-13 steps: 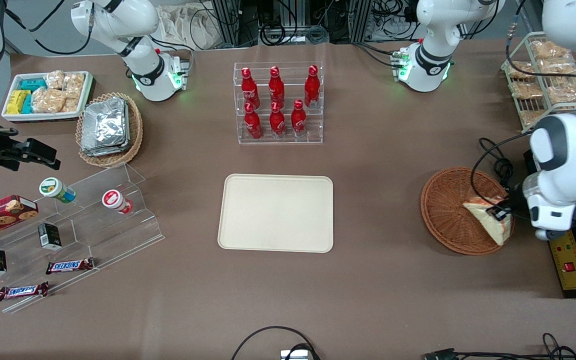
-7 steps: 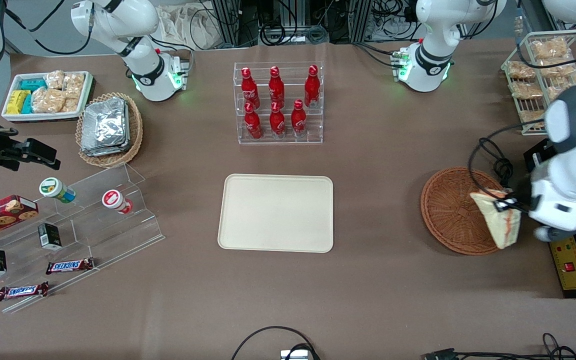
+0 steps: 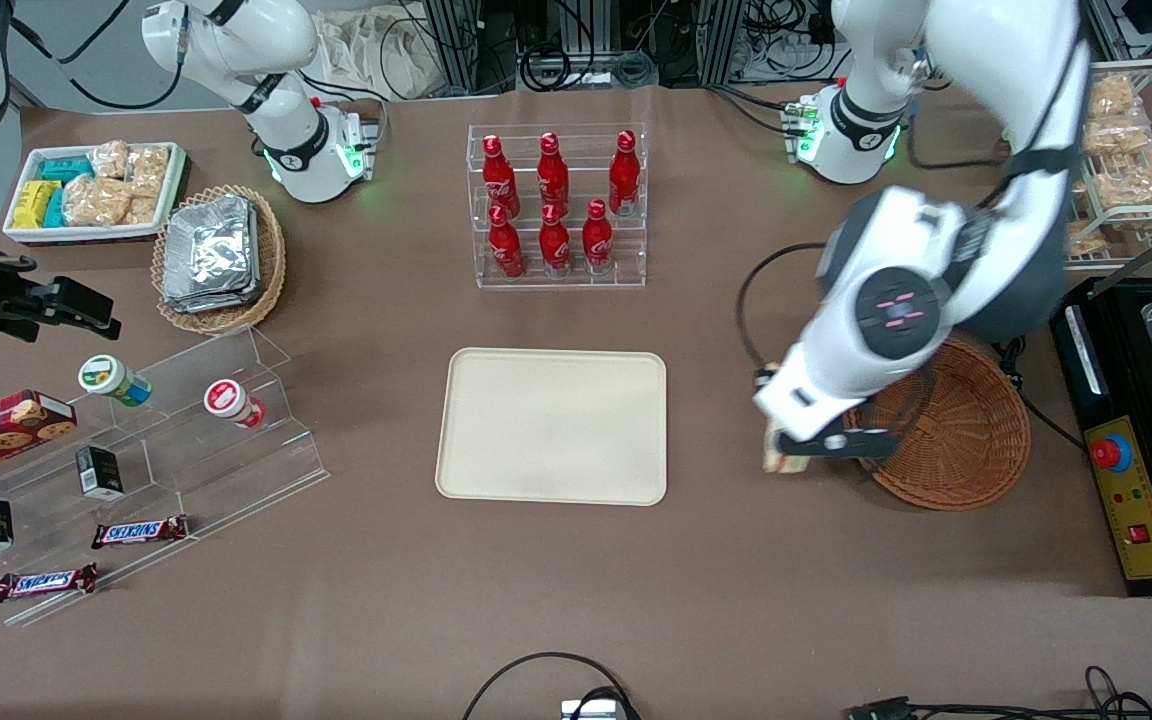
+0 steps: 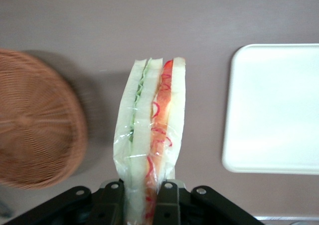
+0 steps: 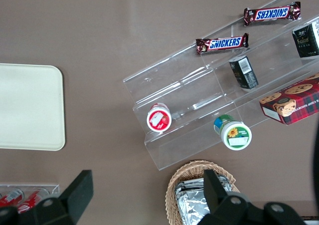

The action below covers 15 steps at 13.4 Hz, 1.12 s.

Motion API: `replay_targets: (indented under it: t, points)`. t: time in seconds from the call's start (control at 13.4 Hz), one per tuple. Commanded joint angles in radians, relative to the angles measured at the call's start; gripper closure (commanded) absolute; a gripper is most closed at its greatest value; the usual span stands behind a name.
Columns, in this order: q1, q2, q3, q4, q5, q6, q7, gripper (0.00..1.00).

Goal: Place sandwich from basket to tray
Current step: 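Carry the sandwich over the cream tray and lower it onto the tray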

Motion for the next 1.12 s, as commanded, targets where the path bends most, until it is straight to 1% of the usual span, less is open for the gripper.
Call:
replay_targets:
  t: [0.0,0.07,0.22,0.37,0.45,0.6,0.97,1.04]
  points:
    - [-0.098,0.148,0.007,0.117,-0.005,0.035,-0.151,1.0]
    - [-0.118,0.171,0.007,0.111,-0.006,0.082,-0.153,1.0]
    - [-0.125,0.217,0.001,0.108,-0.008,0.159,-0.159,1.0]
    - [-0.123,0.266,-0.038,0.106,-0.009,0.239,-0.17,1.0]
    - [-0.125,0.285,-0.041,0.106,-0.009,0.273,-0.172,1.0]
    - [-0.125,0.311,-0.061,0.106,-0.015,0.308,-0.207,1.0]
    - [-0.125,0.323,-0.078,0.065,-0.015,0.321,-0.224,1.0]
    - [-0.125,0.323,-0.082,0.065,-0.015,0.321,-0.251,0.94]
